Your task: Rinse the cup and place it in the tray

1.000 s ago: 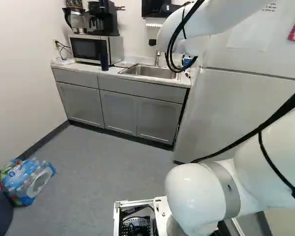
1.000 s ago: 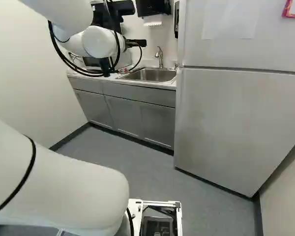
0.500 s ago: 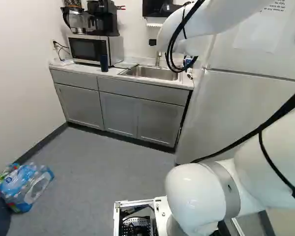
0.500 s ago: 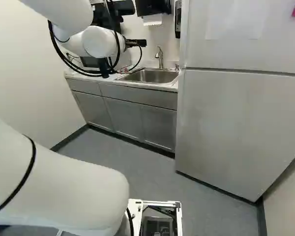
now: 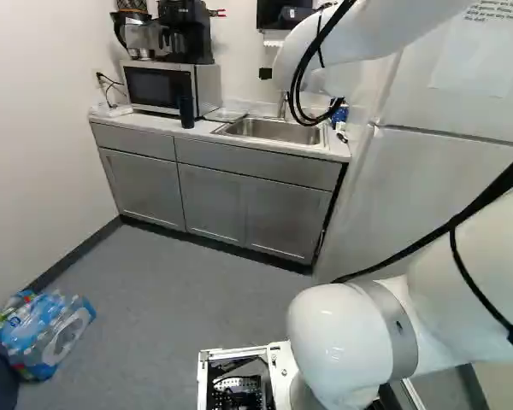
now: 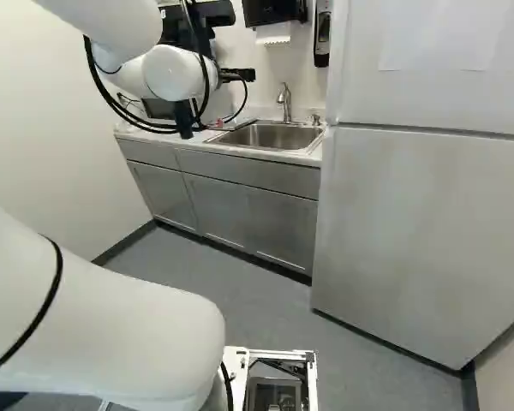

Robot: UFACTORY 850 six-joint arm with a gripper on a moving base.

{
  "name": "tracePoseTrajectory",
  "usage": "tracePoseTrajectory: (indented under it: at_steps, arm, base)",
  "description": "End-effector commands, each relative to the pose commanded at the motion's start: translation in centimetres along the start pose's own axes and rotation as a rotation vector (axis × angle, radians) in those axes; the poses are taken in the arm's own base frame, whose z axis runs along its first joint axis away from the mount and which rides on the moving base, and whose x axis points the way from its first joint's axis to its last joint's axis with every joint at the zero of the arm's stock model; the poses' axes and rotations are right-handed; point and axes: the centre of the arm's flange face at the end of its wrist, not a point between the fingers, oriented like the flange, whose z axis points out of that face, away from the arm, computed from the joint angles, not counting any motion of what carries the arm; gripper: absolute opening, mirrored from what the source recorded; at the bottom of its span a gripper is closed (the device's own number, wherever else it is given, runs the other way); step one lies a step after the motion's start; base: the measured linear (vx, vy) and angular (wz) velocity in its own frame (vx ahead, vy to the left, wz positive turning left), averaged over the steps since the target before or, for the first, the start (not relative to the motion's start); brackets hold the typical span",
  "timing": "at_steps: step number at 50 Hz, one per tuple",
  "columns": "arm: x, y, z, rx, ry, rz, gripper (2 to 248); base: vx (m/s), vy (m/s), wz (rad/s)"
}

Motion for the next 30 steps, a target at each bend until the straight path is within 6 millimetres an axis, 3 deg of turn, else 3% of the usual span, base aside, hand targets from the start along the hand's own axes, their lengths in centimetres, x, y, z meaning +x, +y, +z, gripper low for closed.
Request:
tracePoseTrajectory:
  at_steps: [30]
  arm:
    - [0.0, 0.0, 0.0, 0.0, 0.0, 0.0, 247]
  base:
    - [0.139, 0.016, 0.031]
